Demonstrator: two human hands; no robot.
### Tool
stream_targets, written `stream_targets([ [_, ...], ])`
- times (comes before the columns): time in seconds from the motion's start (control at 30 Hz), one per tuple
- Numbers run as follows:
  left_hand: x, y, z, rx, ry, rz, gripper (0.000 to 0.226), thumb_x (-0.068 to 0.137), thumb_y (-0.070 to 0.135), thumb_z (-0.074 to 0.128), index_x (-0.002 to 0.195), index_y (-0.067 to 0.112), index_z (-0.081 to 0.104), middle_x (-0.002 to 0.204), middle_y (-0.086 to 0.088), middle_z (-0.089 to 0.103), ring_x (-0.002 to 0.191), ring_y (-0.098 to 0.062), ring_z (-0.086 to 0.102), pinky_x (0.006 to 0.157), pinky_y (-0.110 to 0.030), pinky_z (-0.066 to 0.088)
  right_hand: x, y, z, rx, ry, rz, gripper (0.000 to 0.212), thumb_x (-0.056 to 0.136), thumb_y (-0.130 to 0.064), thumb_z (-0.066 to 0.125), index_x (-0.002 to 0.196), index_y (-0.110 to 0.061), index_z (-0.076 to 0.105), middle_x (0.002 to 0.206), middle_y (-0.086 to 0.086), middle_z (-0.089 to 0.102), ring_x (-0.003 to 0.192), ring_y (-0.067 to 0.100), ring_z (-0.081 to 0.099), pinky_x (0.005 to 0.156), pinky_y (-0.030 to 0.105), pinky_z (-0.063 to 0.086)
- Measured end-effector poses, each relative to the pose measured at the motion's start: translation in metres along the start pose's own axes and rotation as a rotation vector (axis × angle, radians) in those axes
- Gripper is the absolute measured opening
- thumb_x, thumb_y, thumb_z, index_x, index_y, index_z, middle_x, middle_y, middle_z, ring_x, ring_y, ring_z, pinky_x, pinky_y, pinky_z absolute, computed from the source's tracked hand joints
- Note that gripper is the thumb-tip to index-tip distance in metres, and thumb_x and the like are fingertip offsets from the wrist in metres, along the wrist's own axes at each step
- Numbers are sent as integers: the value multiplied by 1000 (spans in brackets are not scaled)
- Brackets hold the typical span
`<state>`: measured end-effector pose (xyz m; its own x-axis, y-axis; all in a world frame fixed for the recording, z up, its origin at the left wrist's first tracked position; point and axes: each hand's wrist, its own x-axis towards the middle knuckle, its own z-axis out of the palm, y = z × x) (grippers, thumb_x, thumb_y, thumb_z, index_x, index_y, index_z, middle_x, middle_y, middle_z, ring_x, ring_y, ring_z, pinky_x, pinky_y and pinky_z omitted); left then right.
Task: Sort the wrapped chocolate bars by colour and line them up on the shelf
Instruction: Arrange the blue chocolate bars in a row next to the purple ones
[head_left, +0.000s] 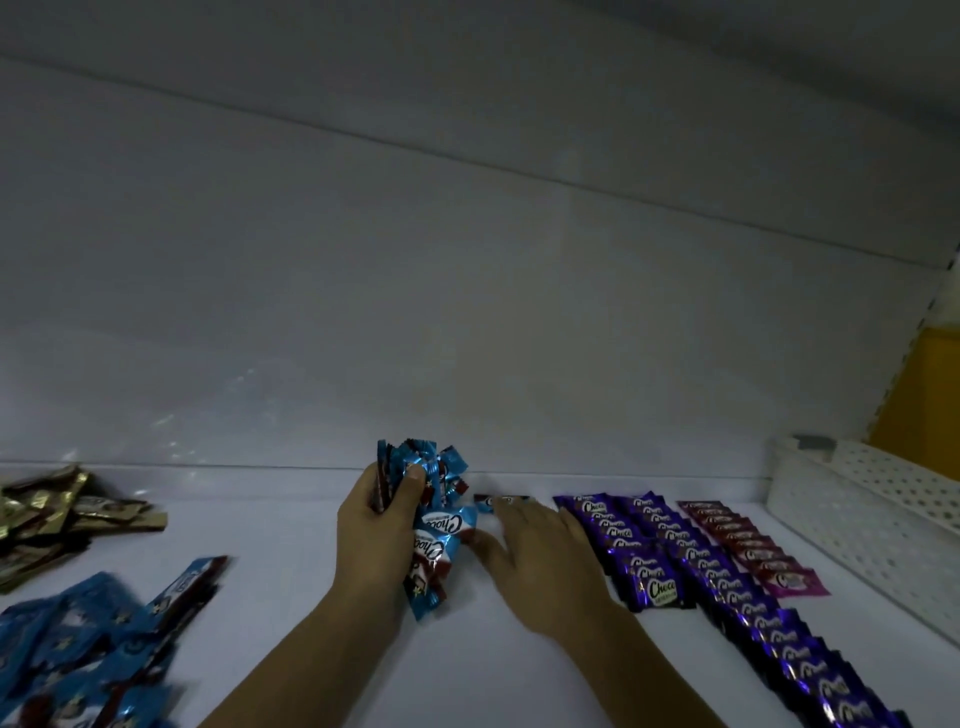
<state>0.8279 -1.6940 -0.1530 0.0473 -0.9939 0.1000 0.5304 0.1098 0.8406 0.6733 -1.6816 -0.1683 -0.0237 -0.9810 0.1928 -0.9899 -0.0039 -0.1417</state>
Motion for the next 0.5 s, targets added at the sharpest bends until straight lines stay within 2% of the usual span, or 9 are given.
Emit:
stream_targets([
  [0.17, -1, -1, 1, 33, -34, 23, 12, 93, 15, 58, 98, 23, 65, 86, -3, 76, 76, -23, 73, 53, -24, 55, 1, -2, 0, 12, 22, 36, 70, 91, -67, 17, 145, -26, 34, 151, -3, 34, 142, 13, 24, 117, 42, 2],
  [0.27, -1, -2, 1, 94, -74, 45, 12, 93, 17, 58, 98, 25, 65, 86, -1, 76, 76, -23, 73, 57, -29, 57, -1, 1, -1, 0, 25, 80, 66, 94, -62, 22, 143, -19, 37, 148, 2, 39, 139, 17, 30, 119, 40, 9],
  [0.33, -2, -3, 1, 140, -106, 56, 12, 93, 17, 58, 99, 24, 66, 88, -2, 76, 77, -25, 73, 63, -37, 59, -2, 2, -3, 84, 69, 80, 55, 97, -52, 30, 138, -18, 44, 142, 3, 46, 133, 18, 38, 118, 40, 17],
  [0.37, -2, -4, 1, 164, -120, 59, 13, 93, 17, 58, 100, 24, 66, 89, -3, 75, 78, -27, 73, 65, -40, 59, -2, 1, -5, 217, 129, 79, 47, 98, -47, 34, 129, -18, 53, 131, 4, 55, 124, 19, 48, 115, 42, 26],
  [0.43, -3, -6, 1, 217, -160, 81, 14, 93, 18, 59, 104, 22, 67, 91, -5, 75, 79, -28, 73, 68, -43, 59, -4, -5, -14, 703, 233, 111, 39, 97, -45, 43, 106, -15, 66, 104, 5, 68, 100, 21, 62, 97, 43, 46],
  [0.5, -3, -7, 0, 297, -204, 125, 16, 93, 19, 60, 106, 23, 68, 93, -4, 75, 84, -25, 72, 74, -45, 58, -5, -12, -23, 1169, 196, 124, 37, 91, -46, 53, 95, -12, 68, 93, 8, 71, 92, 25, 67, 87, 40, 52],
])
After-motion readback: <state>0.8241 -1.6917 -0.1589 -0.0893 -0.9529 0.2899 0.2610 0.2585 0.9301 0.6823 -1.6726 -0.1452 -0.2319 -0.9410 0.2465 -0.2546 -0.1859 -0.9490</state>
